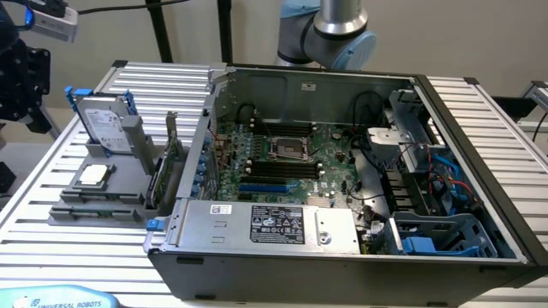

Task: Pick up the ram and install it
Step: 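Pick up the ram and move it above insertion slot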

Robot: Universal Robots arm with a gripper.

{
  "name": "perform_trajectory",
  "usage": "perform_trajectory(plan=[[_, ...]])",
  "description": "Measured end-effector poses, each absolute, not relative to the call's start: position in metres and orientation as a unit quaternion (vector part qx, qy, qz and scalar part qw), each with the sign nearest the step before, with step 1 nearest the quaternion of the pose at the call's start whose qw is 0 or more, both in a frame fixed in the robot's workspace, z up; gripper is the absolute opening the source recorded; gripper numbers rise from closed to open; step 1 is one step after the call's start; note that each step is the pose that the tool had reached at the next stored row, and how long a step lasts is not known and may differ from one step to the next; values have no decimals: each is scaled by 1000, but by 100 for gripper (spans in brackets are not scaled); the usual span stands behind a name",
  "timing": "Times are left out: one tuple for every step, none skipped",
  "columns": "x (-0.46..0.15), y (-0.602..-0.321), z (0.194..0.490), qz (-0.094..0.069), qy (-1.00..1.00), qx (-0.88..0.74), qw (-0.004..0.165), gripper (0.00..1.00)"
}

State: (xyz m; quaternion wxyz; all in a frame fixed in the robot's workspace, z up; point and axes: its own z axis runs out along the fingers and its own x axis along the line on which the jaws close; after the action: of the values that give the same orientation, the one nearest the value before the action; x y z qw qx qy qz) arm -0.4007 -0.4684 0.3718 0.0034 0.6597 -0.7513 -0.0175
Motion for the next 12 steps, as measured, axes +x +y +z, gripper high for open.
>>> perform_trajectory(plan=[[-400,-469,371,-17,-749,662,3,11],[-399,-469,371,-17,-748,664,4,11],[-398,-469,370,-17,-746,665,4,11],[-397,-469,370,-18,-746,666,4,11],[-396,-470,369,-18,-745,667,3,11],[-394,-470,369,-18,-745,667,3,11],[-392,-471,368,-18,-745,667,3,11],[-391,-471,367,-18,-745,667,3,11],[-389,-472,367,-19,-745,667,3,12],[-387,-473,366,-19,-745,667,2,18],[-386,-474,365,-19,-744,667,2,18],[-384,-475,364,-19,-744,667,2,24]])
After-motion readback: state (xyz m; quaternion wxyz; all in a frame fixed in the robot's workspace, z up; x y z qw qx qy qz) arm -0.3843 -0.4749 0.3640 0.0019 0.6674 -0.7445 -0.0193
